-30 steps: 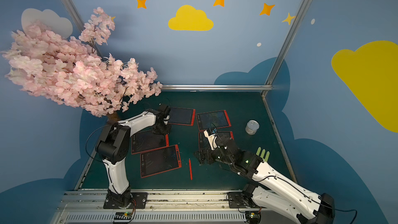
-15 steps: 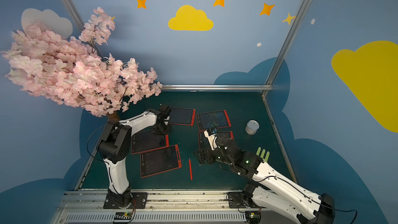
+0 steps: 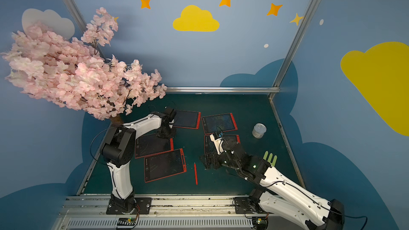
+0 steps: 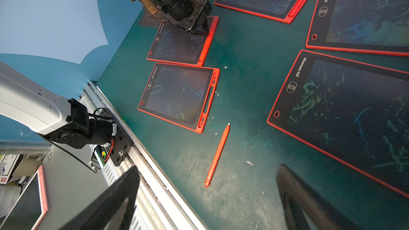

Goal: Place the stylus back onto the writing tablet
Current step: Place the stylus on the writing tablet.

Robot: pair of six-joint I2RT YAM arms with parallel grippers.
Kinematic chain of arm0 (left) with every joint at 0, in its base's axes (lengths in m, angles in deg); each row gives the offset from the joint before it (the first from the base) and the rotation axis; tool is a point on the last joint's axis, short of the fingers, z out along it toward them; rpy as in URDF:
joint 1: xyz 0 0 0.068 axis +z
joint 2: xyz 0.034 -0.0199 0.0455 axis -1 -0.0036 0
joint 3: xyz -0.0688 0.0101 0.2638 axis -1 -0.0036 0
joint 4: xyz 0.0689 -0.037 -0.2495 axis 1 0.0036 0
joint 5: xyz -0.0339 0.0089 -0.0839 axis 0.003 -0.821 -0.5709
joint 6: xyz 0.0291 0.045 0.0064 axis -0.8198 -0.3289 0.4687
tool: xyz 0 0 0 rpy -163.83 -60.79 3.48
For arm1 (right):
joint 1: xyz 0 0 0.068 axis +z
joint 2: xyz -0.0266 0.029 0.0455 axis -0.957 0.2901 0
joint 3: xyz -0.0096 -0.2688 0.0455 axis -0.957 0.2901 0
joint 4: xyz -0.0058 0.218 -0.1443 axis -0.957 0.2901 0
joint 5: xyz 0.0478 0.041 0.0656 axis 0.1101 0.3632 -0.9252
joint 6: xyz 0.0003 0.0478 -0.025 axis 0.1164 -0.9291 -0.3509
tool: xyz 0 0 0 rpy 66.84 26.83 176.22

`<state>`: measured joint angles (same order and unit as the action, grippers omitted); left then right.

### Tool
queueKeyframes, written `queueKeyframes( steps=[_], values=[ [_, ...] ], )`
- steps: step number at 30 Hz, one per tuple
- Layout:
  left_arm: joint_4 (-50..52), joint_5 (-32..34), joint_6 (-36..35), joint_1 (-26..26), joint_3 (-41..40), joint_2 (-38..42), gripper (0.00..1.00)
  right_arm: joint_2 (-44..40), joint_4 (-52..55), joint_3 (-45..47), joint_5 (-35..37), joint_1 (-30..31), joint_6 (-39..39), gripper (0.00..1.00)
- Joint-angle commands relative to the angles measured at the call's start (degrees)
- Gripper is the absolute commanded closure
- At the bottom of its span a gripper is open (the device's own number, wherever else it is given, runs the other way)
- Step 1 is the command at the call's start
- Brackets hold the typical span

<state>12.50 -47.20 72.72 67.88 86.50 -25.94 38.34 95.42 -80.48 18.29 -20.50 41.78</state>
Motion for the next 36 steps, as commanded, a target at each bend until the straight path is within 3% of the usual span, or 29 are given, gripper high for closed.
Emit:
queueKeyframes(
  steps=[1, 12, 36],
  values=[
    [1.40, -0.74, 0.19, -0.41, 0.70, -0.26, 0.97, -0.78, 0.75, 0.63, -0.16, 0.00, -0.35, 0.05],
    [0.28, -2.19, 1.41, -0.33, -1.46, 4.00, 0.97, -0.29, 0.32, 0.62, -0.38, 0.00, -0.54, 0.05],
    [0.06, -2.03, 1.83, -0.24, -1.63, -1.35, 0.97, -0.30, 0.93, 0.43, -0.47, 0.01, -0.29, 0.05]
  ],
)
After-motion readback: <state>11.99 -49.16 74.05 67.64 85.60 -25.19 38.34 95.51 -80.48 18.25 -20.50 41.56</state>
